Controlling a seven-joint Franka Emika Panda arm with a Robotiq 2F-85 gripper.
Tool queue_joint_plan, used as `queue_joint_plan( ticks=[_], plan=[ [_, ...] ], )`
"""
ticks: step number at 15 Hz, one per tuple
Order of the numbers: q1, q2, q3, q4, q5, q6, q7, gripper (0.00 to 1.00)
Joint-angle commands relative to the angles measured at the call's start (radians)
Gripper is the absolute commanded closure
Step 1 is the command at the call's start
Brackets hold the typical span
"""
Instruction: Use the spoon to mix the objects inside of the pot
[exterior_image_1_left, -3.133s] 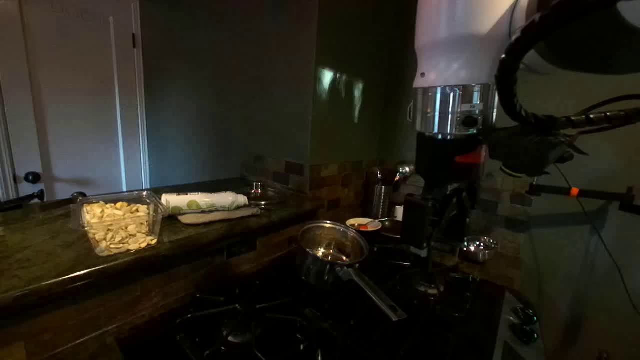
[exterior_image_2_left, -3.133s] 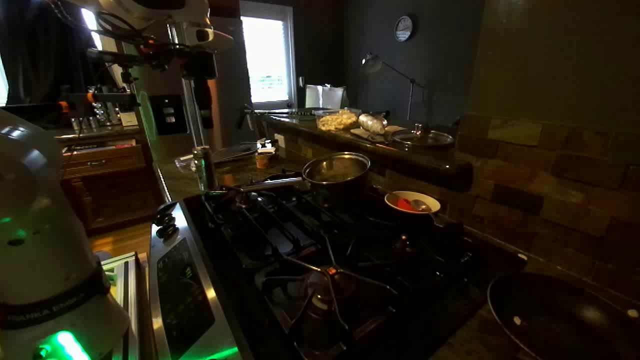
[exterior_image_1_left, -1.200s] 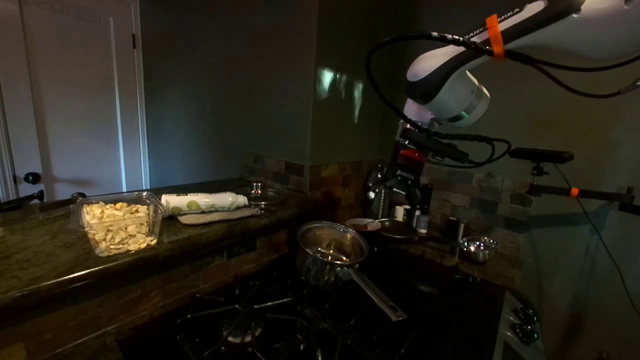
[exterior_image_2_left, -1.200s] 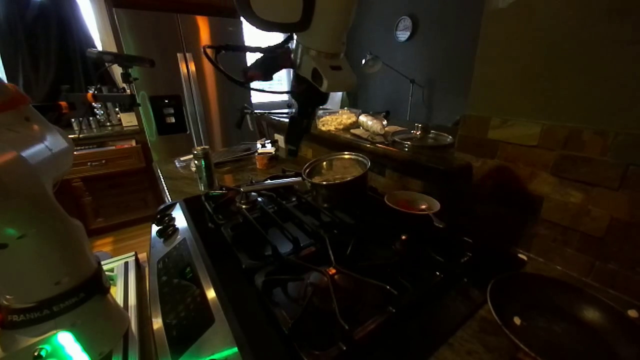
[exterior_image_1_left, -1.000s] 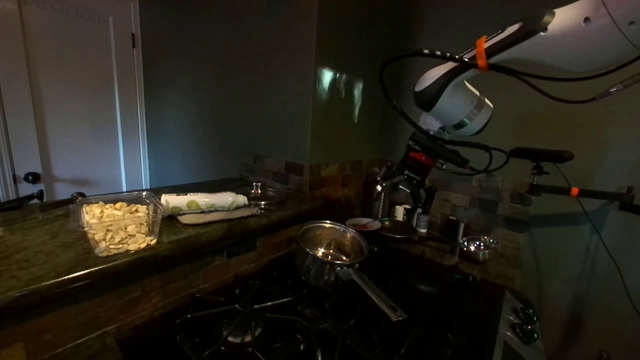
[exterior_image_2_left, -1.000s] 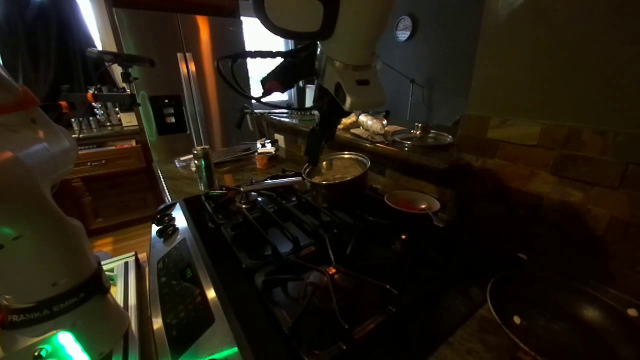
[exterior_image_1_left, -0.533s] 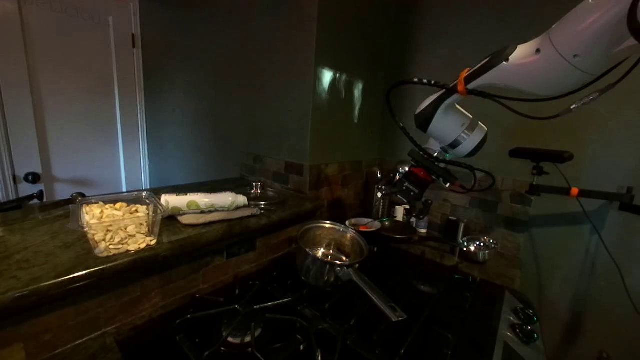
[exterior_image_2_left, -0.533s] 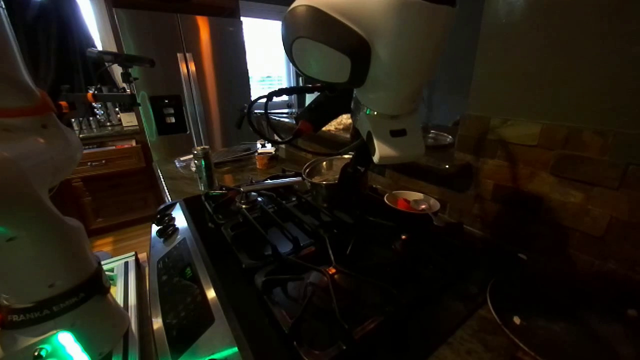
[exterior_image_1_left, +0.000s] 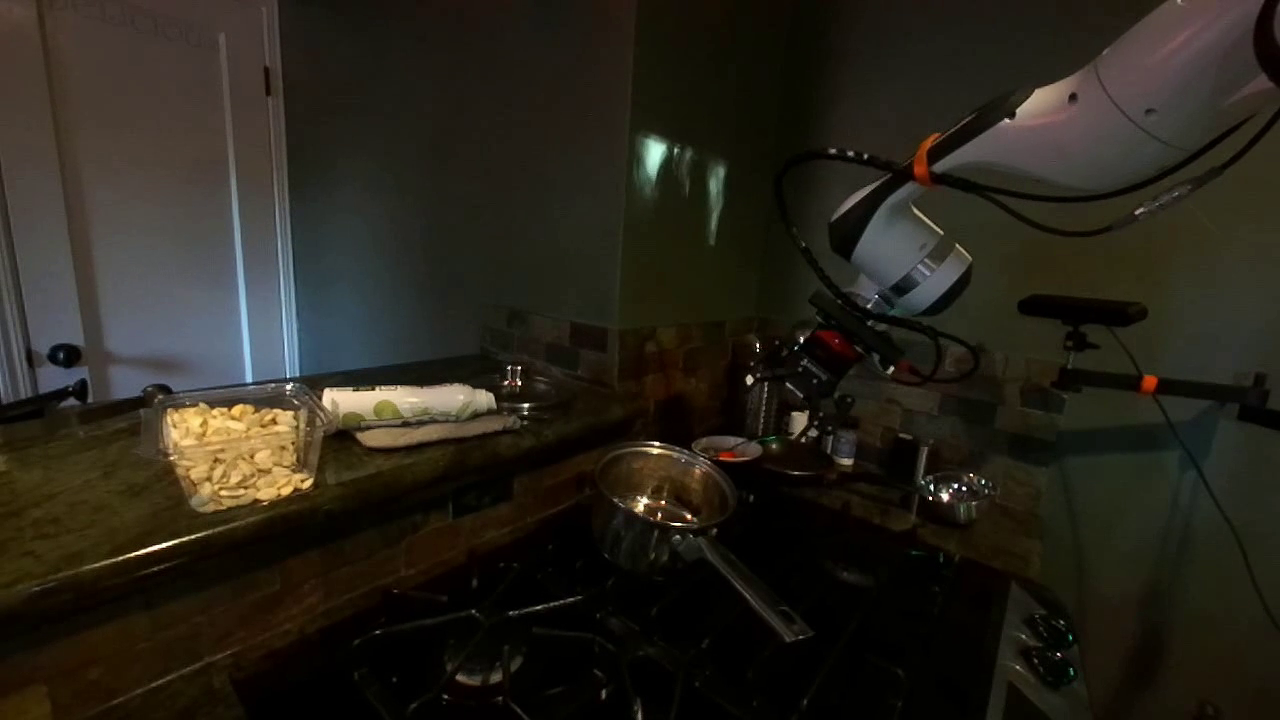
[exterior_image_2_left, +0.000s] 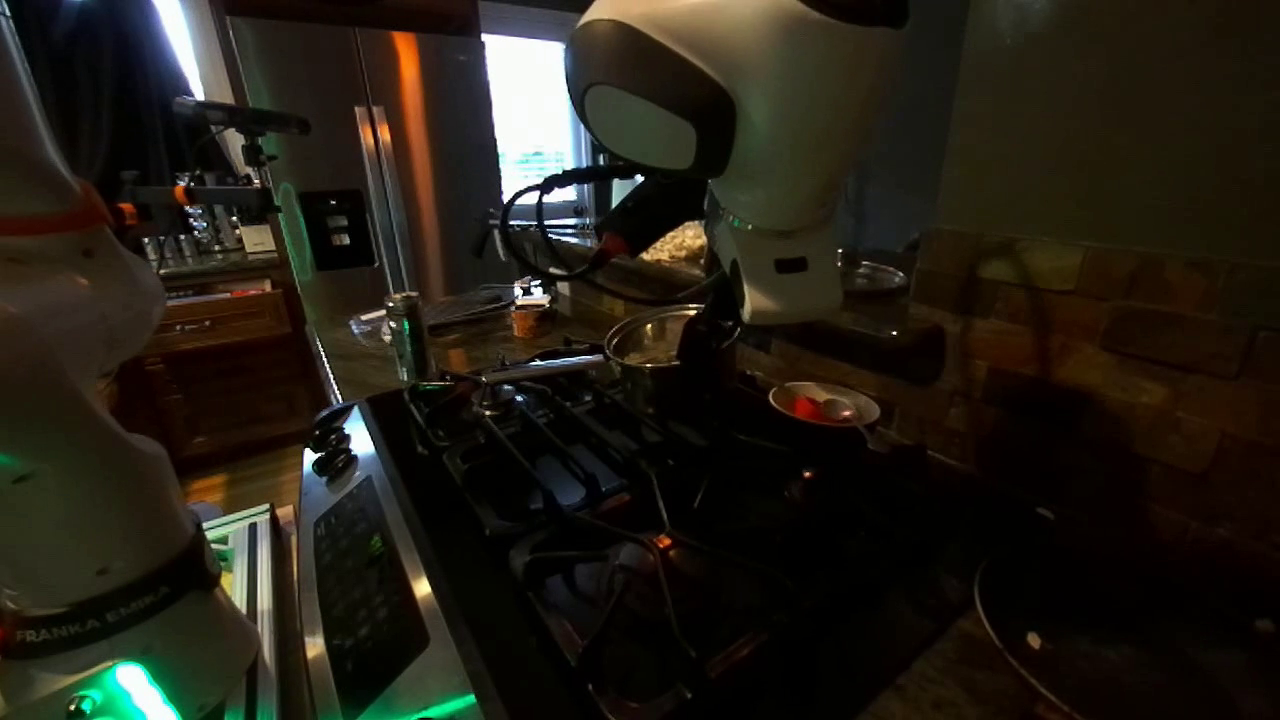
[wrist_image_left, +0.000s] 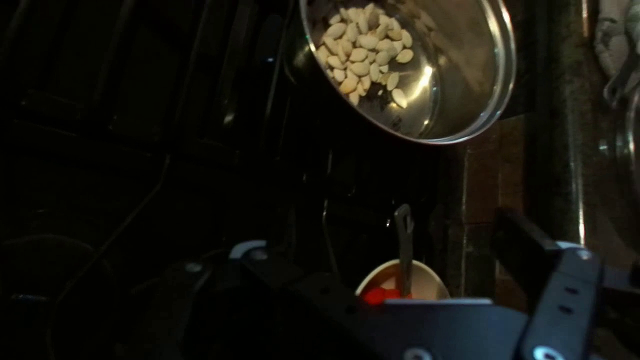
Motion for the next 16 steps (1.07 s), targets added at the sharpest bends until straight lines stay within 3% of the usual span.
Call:
queue_joint_plan(
  ticks=[1, 6, 11, 16],
  plan=[
    [-0.032, -0.04, -0.015, -0.009, 0.143, -0.103, -0.022, 0.0],
    [-0.093, -0.099, -0.068, -0.036, 0.257, -0.162, -0.093, 0.0],
    [-0.103, -0.15, -0.067, -0.127, 0.504, -0.02, -0.156, 0.0],
    [-0.071, -0.077, -0.029, -0.132, 0.798, 0.144, -0.48, 0.0]
  ],
)
